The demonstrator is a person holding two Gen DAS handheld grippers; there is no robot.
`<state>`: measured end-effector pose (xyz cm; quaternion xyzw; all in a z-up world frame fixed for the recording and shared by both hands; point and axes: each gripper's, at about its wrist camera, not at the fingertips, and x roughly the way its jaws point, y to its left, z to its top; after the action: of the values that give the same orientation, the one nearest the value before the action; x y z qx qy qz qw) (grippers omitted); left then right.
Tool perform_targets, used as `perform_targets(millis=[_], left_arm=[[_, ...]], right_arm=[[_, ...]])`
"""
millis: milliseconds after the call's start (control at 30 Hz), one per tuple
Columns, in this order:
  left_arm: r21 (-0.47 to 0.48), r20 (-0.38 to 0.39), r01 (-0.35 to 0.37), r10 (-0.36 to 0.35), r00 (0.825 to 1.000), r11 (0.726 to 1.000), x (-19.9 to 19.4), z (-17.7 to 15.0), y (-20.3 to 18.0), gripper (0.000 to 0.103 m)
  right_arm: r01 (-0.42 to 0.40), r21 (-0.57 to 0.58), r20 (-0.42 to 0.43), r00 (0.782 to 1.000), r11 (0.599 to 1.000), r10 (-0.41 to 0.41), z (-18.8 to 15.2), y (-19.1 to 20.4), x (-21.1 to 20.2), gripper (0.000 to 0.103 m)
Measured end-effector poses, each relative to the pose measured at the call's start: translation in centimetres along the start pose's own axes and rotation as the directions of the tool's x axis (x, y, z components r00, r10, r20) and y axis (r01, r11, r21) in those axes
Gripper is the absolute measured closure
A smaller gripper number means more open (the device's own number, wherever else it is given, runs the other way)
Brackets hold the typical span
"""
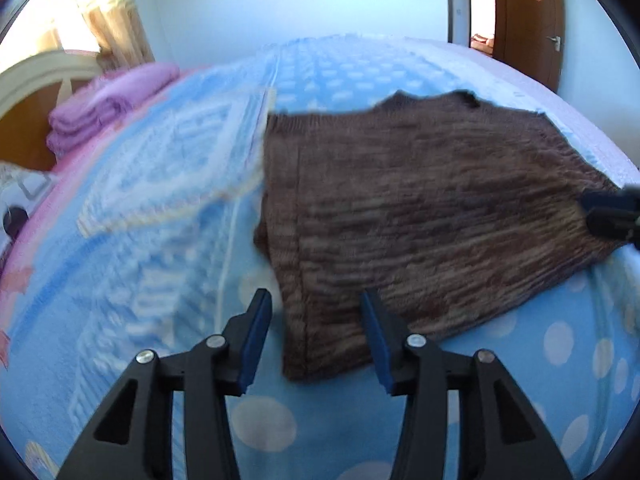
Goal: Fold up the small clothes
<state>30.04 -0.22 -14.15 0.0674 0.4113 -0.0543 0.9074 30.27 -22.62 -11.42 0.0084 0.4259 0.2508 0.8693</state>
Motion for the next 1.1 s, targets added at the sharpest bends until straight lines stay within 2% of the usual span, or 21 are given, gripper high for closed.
perform_targets(millis=[33, 67, 133, 233, 267, 433, 467, 533, 600, 633, 800, 933, 1033, 1100], left_arm=[[-0.016, 0.003, 0.019, -0.019, 1.000, 1.000, -0.2, -0.2, 0.4, 0.052], [-0.017, -0.003, 0.028, -0.029, 1.000, 0.999, -0.4, -0.4, 0.5, 0.052], [-0.009, 0.002, 0.055, -0.055, 0.999, 0.998, -0.9, -1.1, 0.6, 0.052], [0.005, 0.023, 0.069, -0.069, 0.997, 0.998, -1.5, -1.7, 0.4, 0.052], [0.006, 0.028, 0.072, -0.072, 0.997, 0.997, -1.6, -1.7, 0.3, 0.052], [-0.056, 0.063, 0.072, -0.068, 0.996, 0.996, -2.1, -1.5, 1.2, 0.048], [-0.070, 0.072, 0.068, -0.063, 0.995, 0.995, -2.2, -1.6, 1.5, 0.040], [-0.111, 0.088, 0.059, -0.049, 0.995, 0.992, -2.6, -1.8, 2.3, 0.028], [-0.118, 0.087, 0.052, -0.042, 0.995, 0.992, -2.8, -1.8, 2.7, 0.025], [-0.116, 0.087, 0.047, -0.037, 0.996, 0.992, -2.9, -1.8, 2.9, 0.025], [-0.123, 0.090, 0.011, 0.000, 0.996, 0.992, -2.9, -1.6, 4.4, 0.020], [-0.140, 0.072, -0.044, 0.055, 0.996, 0.989, -2.4, -0.4, 6.0, 0.020], [-0.138, 0.077, -0.082, 0.093, 0.993, 0.987, -2.3, 0.5, 7.0, 0.010], [-0.130, 0.089, -0.112, 0.124, 0.988, 0.985, -2.3, 1.1, 7.4, 0.008]], right_arm=[[-0.039, 0.046, -0.070, 0.997, 0.998, 0.042, -0.6, -0.2, 1.6, 0.063], [-0.065, 0.055, -0.101, 0.992, 0.996, 0.070, -1.6, 0.1, 2.4, 0.063], [-0.026, -0.034, -0.098, 0.995, 0.999, 0.023, -2.8, 1.8, 1.7, 0.063], [-0.056, -0.042, -0.138, 0.989, 0.998, 0.050, -2.8, 2.4, 0.8, 0.063], [-0.060, -0.040, -0.132, 0.990, 0.997, 0.055, -2.5, 2.4, 0.6, 0.064], [0.010, -0.045, 0.034, 0.999, 0.999, -0.009, 0.2, 2.0, -0.3, 0.064], [0.014, -0.049, 0.042, 0.999, 0.999, -0.012, 0.7, 2.1, 0.4, 0.064], [0.005, -0.059, 0.012, 1.000, 0.998, -0.004, 0.9, 2.5, 2.2, 0.063], [-0.025, -0.048, -0.102, 0.995, 0.999, 0.020, 0.0, 2.8, 4.8, 0.062], [-0.001, -0.080, -0.066, 0.998, 0.997, -0.005, -0.5, 3.6, 4.7, 0.062], [0.003, -0.149, -0.079, 0.997, 0.989, -0.015, -2.2, 5.4, 3.2, 0.061], [0.043, -0.170, -0.031, 0.998, 0.985, -0.049, -1.9, 6.1, 2.0, 0.061], [0.081, -0.221, 0.024, 0.997, 0.972, -0.077, -1.2, 7.5, 1.5, 0.061], [0.106, -0.289, 0.034, 0.994, 0.951, -0.100, -0.8, 9.3, 2.0, 0.061]])
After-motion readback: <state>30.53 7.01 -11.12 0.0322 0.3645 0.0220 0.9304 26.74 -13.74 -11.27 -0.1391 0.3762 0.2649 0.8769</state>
